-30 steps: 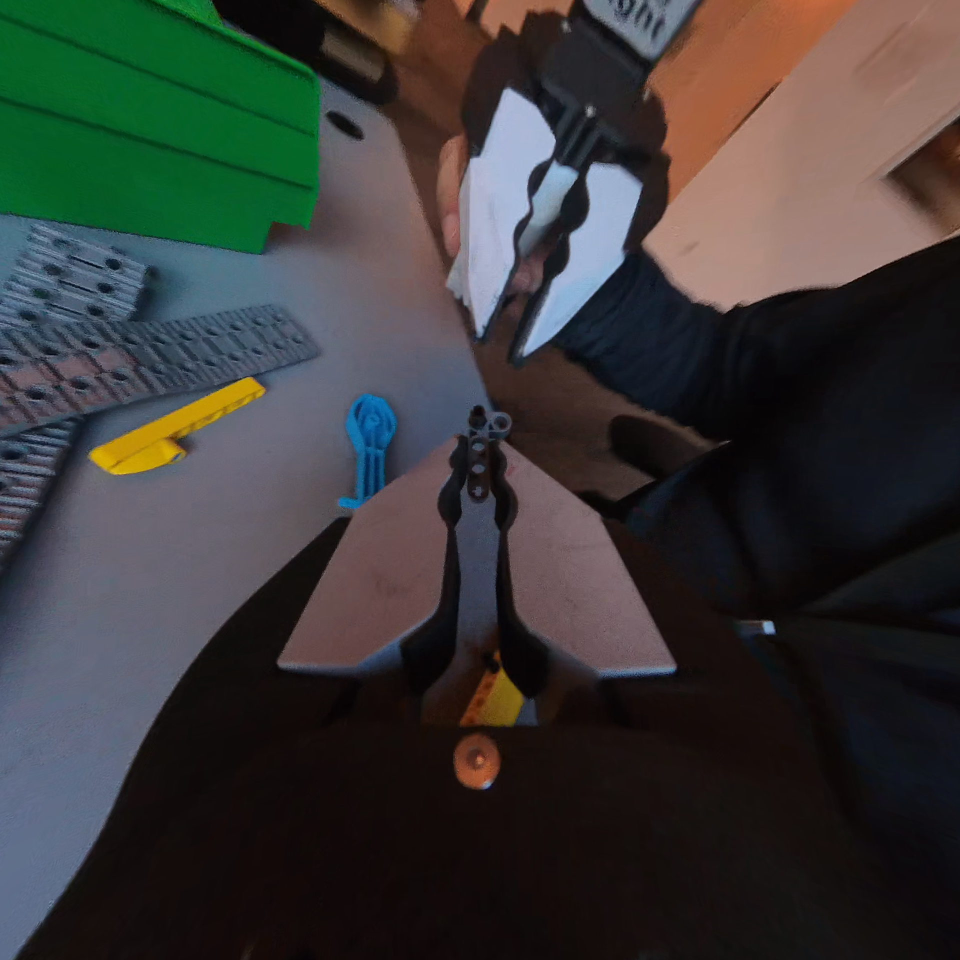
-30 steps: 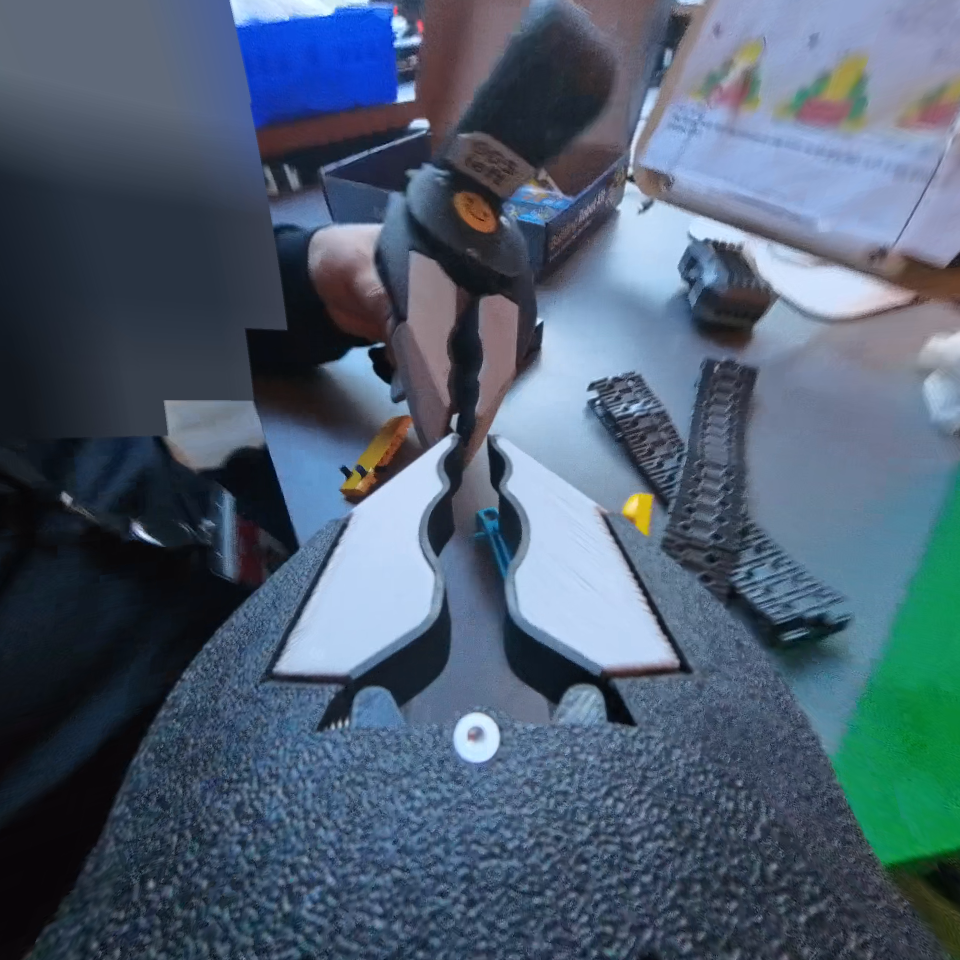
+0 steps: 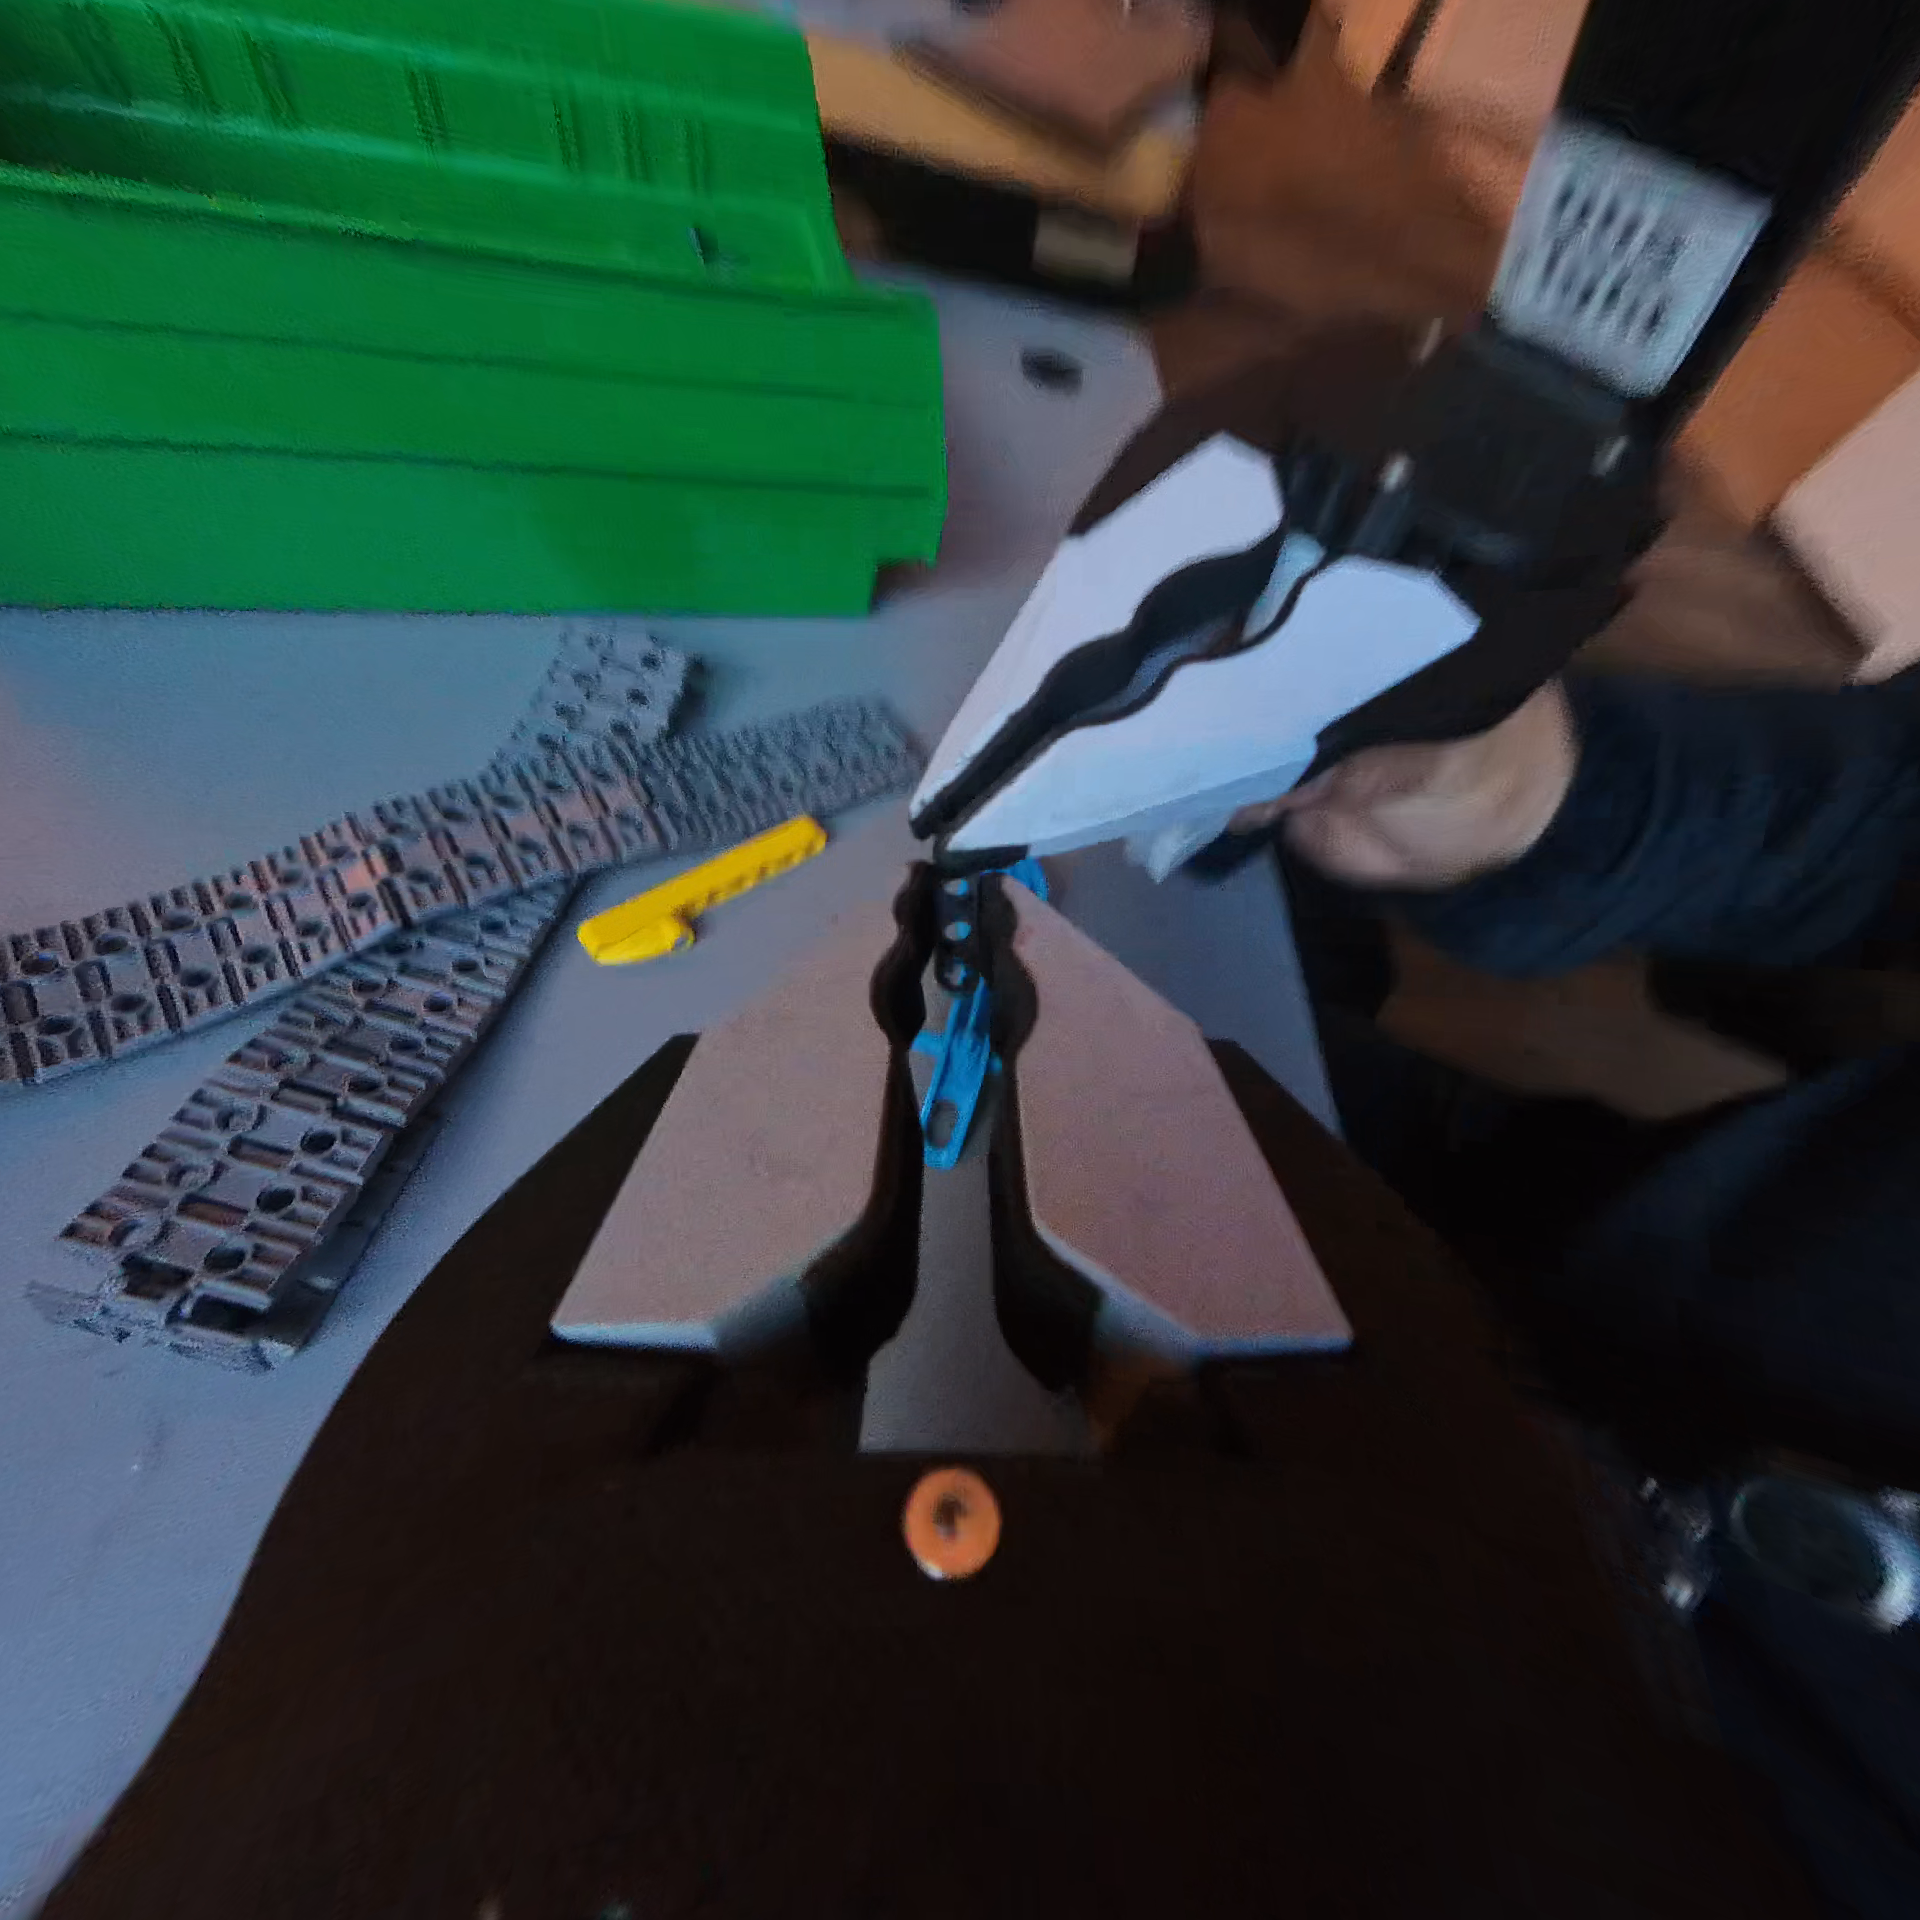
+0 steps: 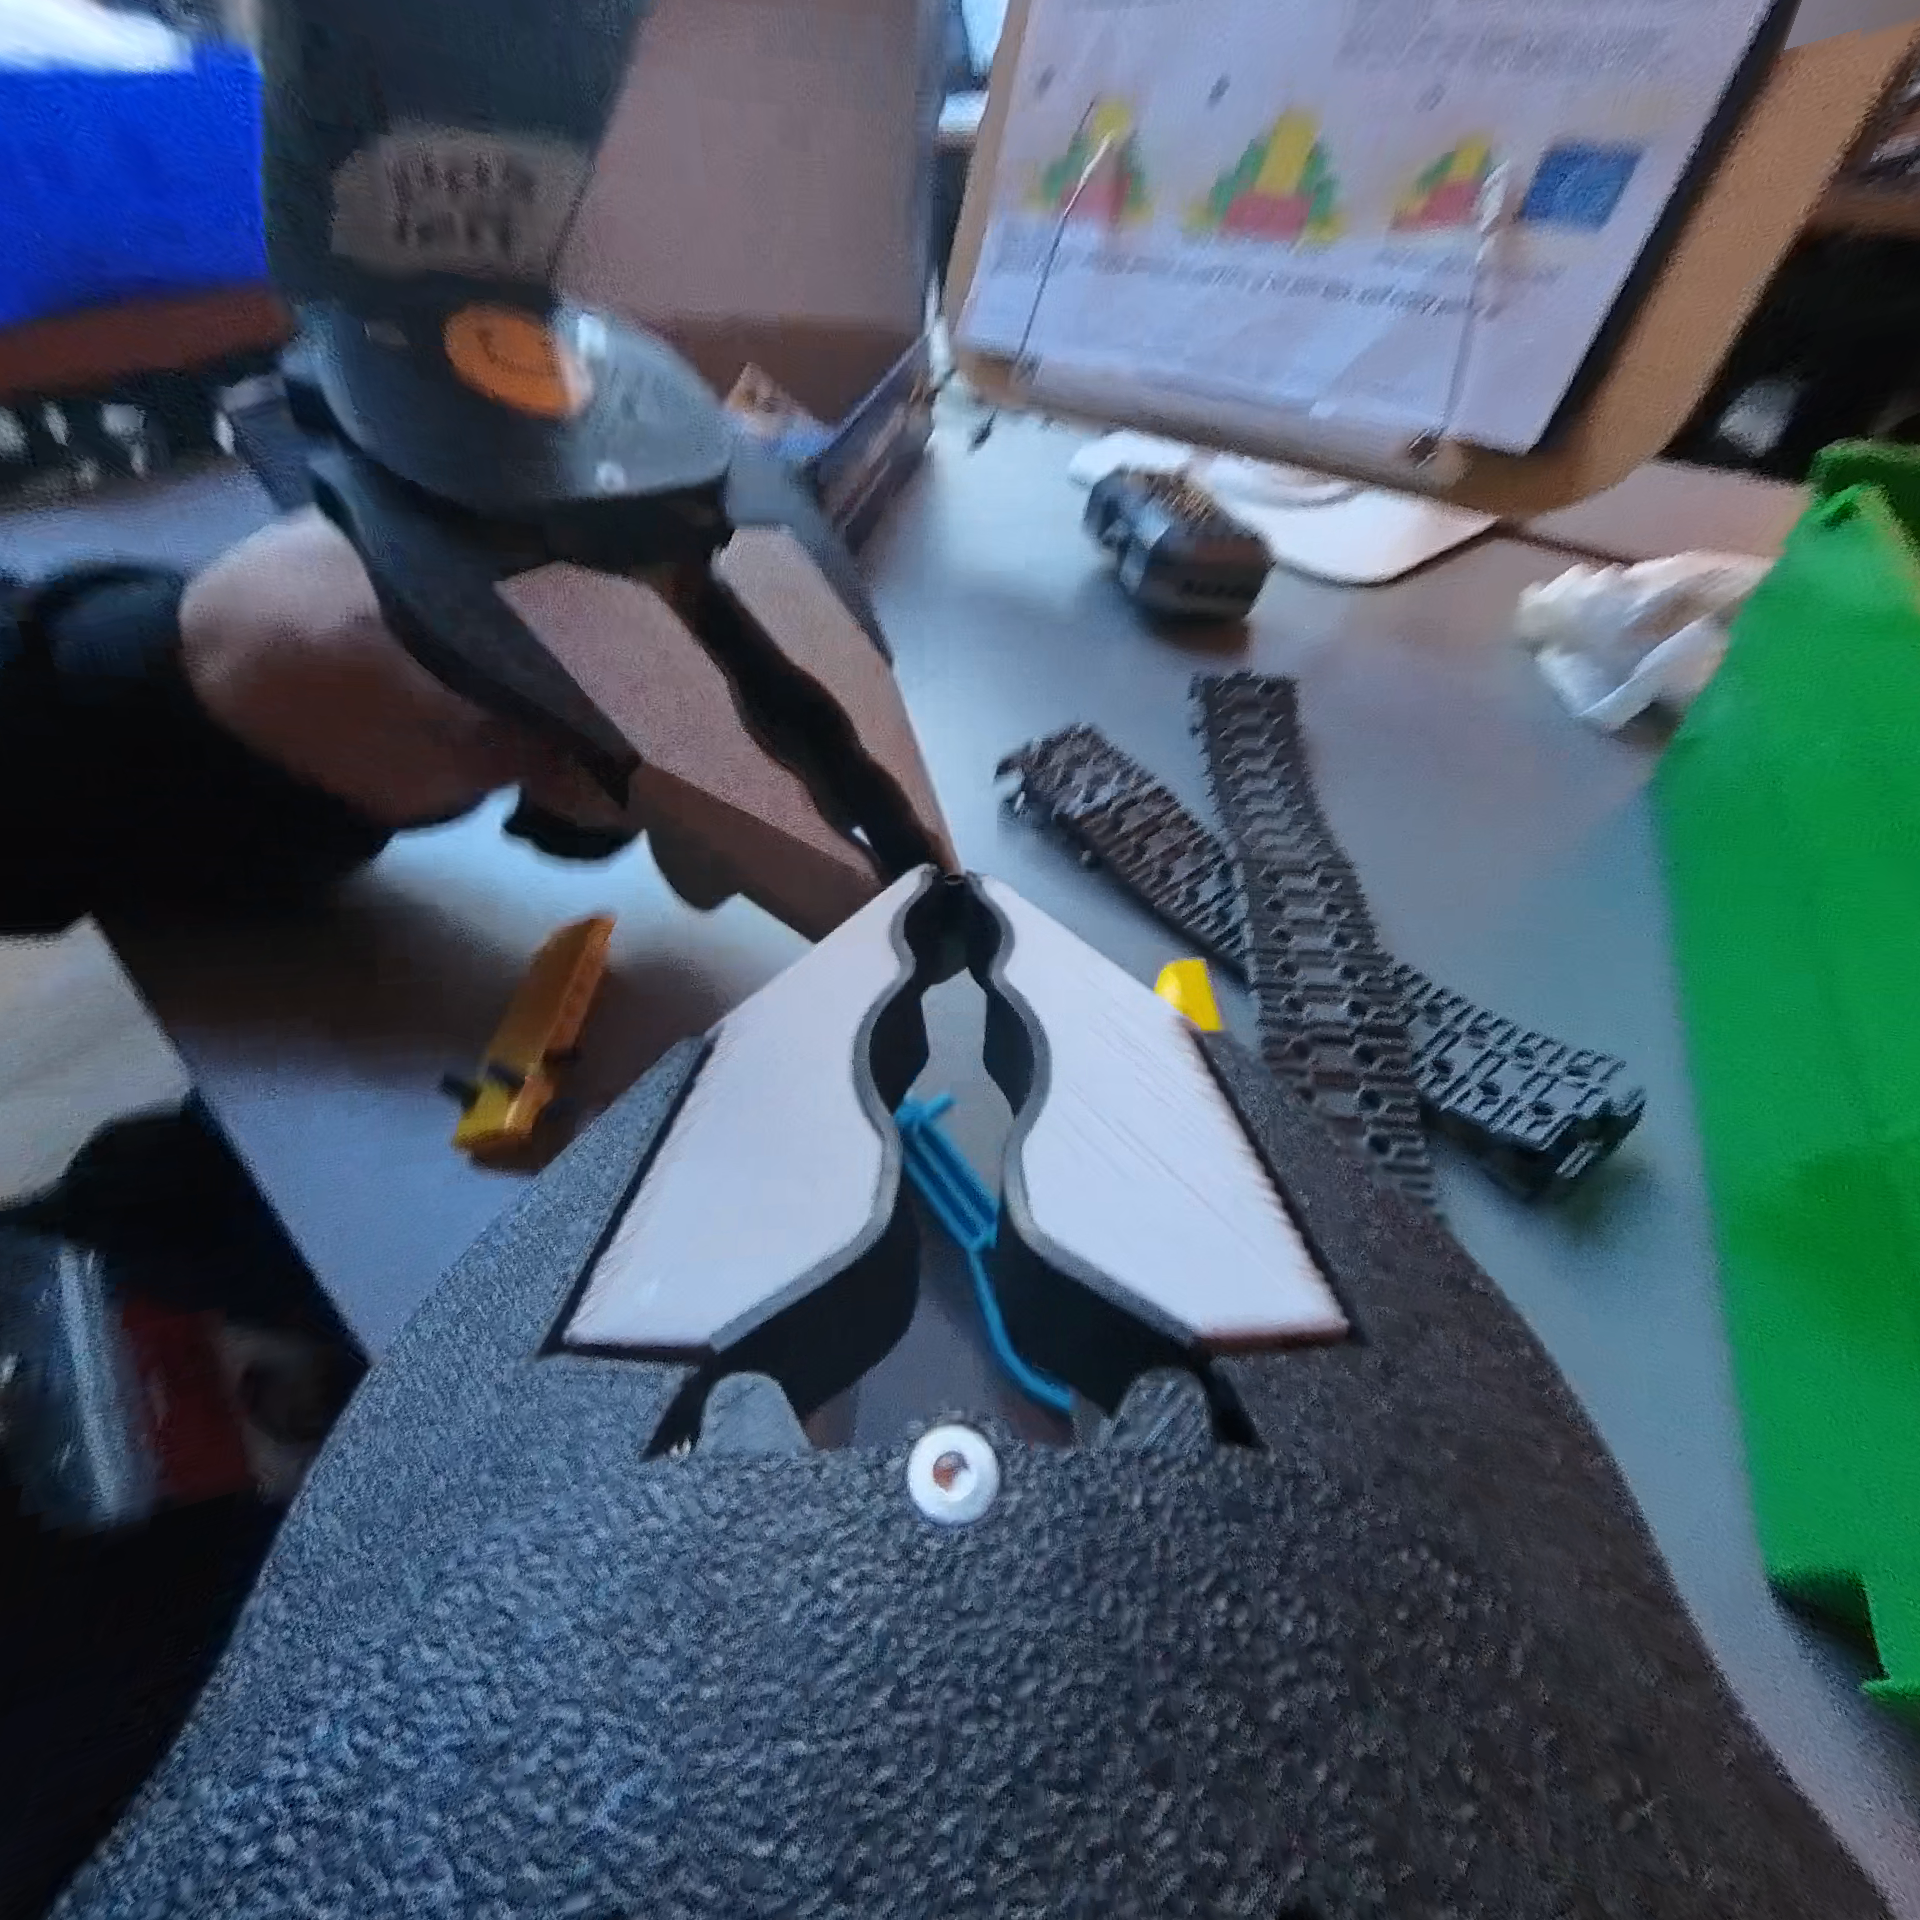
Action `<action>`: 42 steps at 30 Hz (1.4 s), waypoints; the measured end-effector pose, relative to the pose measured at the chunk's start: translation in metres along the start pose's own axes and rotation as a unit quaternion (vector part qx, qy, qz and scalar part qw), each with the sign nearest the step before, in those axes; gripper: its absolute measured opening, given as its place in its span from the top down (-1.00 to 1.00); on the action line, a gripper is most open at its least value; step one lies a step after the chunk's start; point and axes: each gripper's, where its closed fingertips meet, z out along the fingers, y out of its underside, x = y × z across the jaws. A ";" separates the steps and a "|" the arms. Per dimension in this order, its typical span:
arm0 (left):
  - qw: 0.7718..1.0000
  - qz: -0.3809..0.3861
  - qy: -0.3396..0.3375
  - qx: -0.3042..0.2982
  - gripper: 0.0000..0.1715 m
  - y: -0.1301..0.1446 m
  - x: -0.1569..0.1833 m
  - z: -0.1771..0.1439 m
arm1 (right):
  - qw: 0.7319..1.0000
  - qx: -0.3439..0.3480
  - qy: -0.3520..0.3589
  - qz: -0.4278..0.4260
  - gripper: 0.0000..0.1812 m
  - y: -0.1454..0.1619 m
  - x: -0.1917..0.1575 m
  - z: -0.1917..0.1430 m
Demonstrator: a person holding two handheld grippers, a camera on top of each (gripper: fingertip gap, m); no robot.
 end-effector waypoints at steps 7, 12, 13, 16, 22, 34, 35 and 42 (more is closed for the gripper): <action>0.993 -0.048 -0.005 0.108 0.91 -0.038 -0.017 -0.019 | 0.977 0.144 -0.019 0.154 1.00 -0.047 0.015 0.011; 0.984 -0.081 0.035 0.153 0.91 -0.051 -0.014 -0.028 | 0.974 0.182 -0.015 0.136 1.00 -0.065 0.012 0.011; 0.982 -0.094 0.044 0.159 0.91 -0.052 -0.015 -0.029 | 0.969 0.191 -0.026 0.153 1.00 -0.067 0.013 0.012; 0.981 -0.106 0.044 0.157 0.91 -0.047 -0.020 -0.029 | 0.950 0.211 -0.055 0.222 1.00 -0.064 0.014 0.017; 0.991 -0.030 -0.039 0.122 0.91 -0.045 -0.029 -0.029 | 0.929 0.227 -0.076 0.284 1.00 -0.063 0.018 0.021; 0.995 -0.064 -0.038 0.073 0.92 -0.024 -0.036 -0.020 | 0.978 0.070 -0.065 0.187 0.90 -0.035 0.021 0.018; 0.994 -0.061 -0.045 0.073 0.92 -0.024 -0.039 -0.022 | 0.982 0.060 -0.054 0.170 0.88 -0.034 0.025 0.014; 0.994 -0.083 -0.022 0.068 0.92 -0.020 -0.038 -0.020 | 0.997 0.007 -0.037 0.070 0.82 -0.032 0.026 0.004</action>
